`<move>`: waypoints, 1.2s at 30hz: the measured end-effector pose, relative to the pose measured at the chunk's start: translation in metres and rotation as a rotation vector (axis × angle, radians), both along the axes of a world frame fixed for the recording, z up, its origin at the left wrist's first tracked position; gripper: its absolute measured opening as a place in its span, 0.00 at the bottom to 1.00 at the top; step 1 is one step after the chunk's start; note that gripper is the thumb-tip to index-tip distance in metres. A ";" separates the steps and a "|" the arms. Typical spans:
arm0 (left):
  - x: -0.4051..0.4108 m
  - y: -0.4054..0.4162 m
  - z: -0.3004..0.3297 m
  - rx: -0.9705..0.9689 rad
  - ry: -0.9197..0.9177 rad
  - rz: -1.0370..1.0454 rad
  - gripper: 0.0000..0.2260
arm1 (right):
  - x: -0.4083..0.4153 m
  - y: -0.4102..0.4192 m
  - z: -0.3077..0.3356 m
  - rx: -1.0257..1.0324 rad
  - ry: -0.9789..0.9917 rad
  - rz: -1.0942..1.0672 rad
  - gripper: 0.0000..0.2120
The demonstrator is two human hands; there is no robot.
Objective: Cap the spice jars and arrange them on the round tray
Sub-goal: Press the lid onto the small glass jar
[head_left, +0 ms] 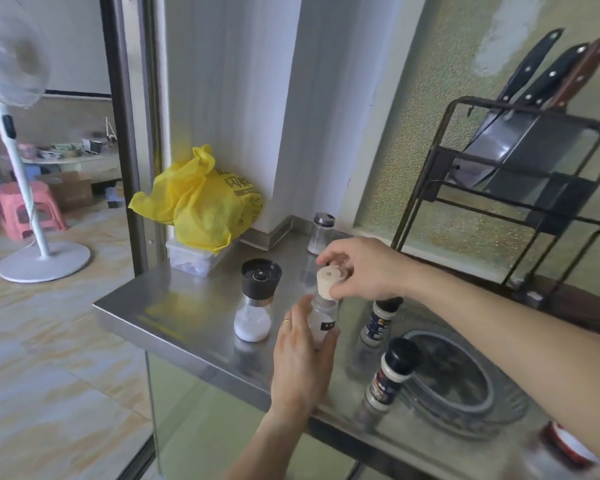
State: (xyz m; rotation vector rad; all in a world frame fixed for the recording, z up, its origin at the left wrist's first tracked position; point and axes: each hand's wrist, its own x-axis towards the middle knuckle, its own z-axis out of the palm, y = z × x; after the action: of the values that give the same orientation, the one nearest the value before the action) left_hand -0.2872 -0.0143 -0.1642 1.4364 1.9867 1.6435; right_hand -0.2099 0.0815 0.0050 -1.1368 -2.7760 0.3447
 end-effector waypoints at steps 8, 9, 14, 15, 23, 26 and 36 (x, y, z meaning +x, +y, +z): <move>-0.001 0.002 0.000 0.074 -0.020 -0.019 0.24 | 0.013 -0.002 -0.002 -0.051 -0.030 0.071 0.24; -0.001 0.002 0.000 0.084 -0.020 -0.022 0.24 | 0.013 -0.003 0.000 -0.042 -0.053 0.091 0.24; -0.002 0.002 -0.005 0.111 -0.001 -0.030 0.24 | 0.011 -0.002 0.008 0.030 -0.176 0.217 0.24; -0.003 0.003 -0.005 0.119 0.008 -0.039 0.24 | 0.011 -0.001 0.009 0.060 -0.208 0.250 0.24; -0.003 0.001 -0.002 0.113 0.052 -0.096 0.24 | 0.011 -0.003 0.015 0.055 -0.222 0.253 0.24; -0.003 0.000 -0.001 0.130 0.017 -0.121 0.25 | 0.013 -0.001 0.016 0.062 -0.210 0.292 0.24; -0.004 -0.004 0.003 0.058 -0.065 -0.267 0.20 | 0.028 0.007 0.015 -0.071 -0.144 0.216 0.21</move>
State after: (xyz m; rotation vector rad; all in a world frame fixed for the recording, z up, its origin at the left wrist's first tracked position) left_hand -0.2909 -0.0180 -0.1614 1.5690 1.6428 1.6183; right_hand -0.1818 0.0889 0.0203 -0.9092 -3.0455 0.4002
